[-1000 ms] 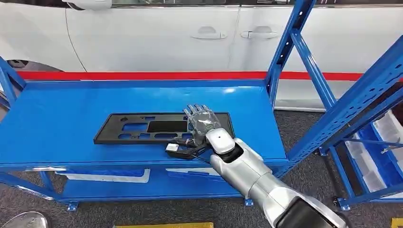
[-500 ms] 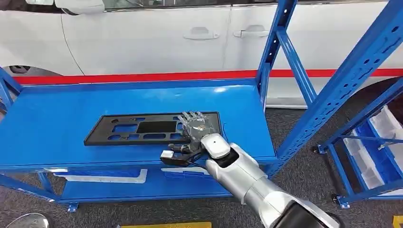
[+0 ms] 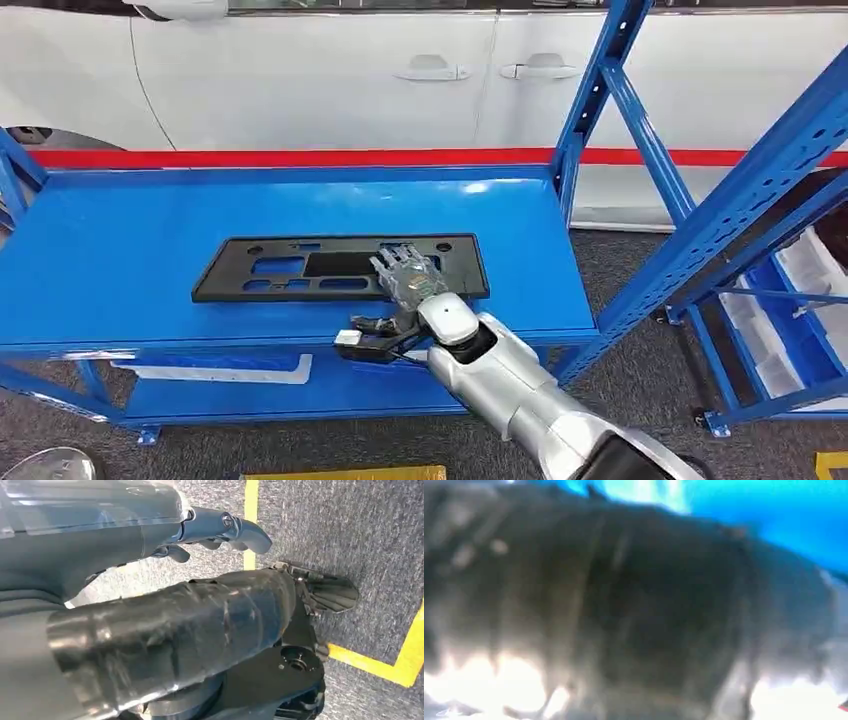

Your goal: Take the parts from the cabinet and place them on the table.

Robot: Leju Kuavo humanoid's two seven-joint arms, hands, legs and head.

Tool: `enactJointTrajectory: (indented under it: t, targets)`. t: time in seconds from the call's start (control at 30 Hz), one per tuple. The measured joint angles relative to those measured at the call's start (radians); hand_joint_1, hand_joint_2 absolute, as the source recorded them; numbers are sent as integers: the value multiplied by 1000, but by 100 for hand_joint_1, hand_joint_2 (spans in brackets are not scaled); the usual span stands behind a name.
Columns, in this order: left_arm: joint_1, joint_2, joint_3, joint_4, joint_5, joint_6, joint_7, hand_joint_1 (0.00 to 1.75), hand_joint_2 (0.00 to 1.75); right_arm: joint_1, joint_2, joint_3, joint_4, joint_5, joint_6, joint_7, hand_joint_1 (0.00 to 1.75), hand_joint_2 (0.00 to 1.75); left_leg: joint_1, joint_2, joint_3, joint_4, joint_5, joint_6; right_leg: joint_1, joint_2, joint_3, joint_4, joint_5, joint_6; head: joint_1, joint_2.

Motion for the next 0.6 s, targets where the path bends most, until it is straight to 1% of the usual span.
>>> enactJointTrajectory:
  t: [0.03, 0.07, 0.1, 0.13, 0.17, 0.2, 0.27, 0.3, 0.33, 0.37, 0.4, 0.43, 0.47, 0.6]
  targets:
    - [0, 0, 0, 0, 0, 0, 0, 0, 0, 5, 0, 0, 3, 0, 0, 0, 0, 0, 0, 0, 0, 0, 0, 0, 0, 0, 2, -6, 16, -2, -1, 0]
    - [0, 0, 0, 0, 0, 0, 0, 0, 0, 6, 0, 0, 4, -1, 0, 0, 0, 175, 0, -1, 0, 0, 0, 0, 0, 0, 24, -52, 50, -5, 0, 0]
    - [0, 0, 0, 0, 0, 0, 1, 0, 0, 5, 0, 0, 4, -2, 0, 0, 0, 175, 0, -1, 1, 0, 0, 0, 1, 0, 63, -132, 96, -11, 0, 0]
    - [-1, 0, 0, 0, 0, 0, 2, 0, 0, 2, 0, 0, 4, -4, 0, 0, 0, 175, -1, -1, 3, 0, 0, -1, 4, 0, 107, -221, 139, -19, 0, 0]
    - [-1, -1, 0, 0, 0, 0, 2, 0, 0, 1, 1, 0, 4, -10, -1, 5, 0, 175, 0, -1, 3, -2, -1, -2, 10, 0, 141, -296, 155, -30, 0, 0]
    - [-2, -4, 0, 0, 0, 0, 2, 0, 0, 0, 1, 0, 4, -15, -1, 8, 0, 175, -4, -1, 0, 1, -1, -8, 16, 0, 149, -315, 148, -35, -1, 0]
    - [-1, -4, 0, 0, 0, 0, 3, 0, 0, 4, 3, -1, 4, -21, -1, 15, 0, 175, 1, -1, -3, -3, 3, -18, 20, 1, 145, -313, 149, -36, -1, 0]
    - [-1, -4, 0, 0, 0, 0, 3, 0, 0, 4, 3, -2, 4, -22, -1, 17, 70, 175, 2, 0, 0, -9, 6, -24, 21, 2, 146, -318, 151, -40, -1, 0]
    - [-2, -4, 0, 0, 0, 0, 3, 0, 0, 4, 5, -5, 3, -27, -1, 22, 175, 175, -4, 1, 0, -14, 4, -30, 10, 2, 159, -340, 164, -44, -2, 0]
    - [0, -5, 0, 0, 0, 0, 4, 0, 0, 6, 6, -8, 3, -30, -3, 28, 175, 175, 0, 2, 13, -16, 18, -18, 20, 2, 164, -347, 161, -17, -1, 0]
    - [-4, -3, -1, 0, 0, 0, 5, 0, 0, 6, 8, -10, 4, -30, -5, 32, 175, 175, -1, 0, 18, -31, 6, -1, 13, 4, 164, -348, 161, -12, -3, 0]
    - [-4, -4, -1, 0, 0, -2, 5, 0, 0, 5, 7, -11, 4, -29, -6, 33, 175, 175, 1, 1, 16, -29, 15, -9, 17, 4, 164, -346, 163, -20, 1, 0]
    - [-3, -2, -1, 0, 0, -3, 5, 0, 0, 8, 7, -11, 4, -27, -11, 34, 175, 175, 3, 1, 20, -33, 10, -15, 18, 4, 166, -346, 161, -22, -1, 0]
    - [-3, 0, -1, 0, 0, -6, 8, 0, 0, 18, 2, -11, 4, -19, -34, 40, 175, 175, 4, 2, 21, -35, 15, -21, 19, 6, 163, -342, 161, -26, -1, 0]
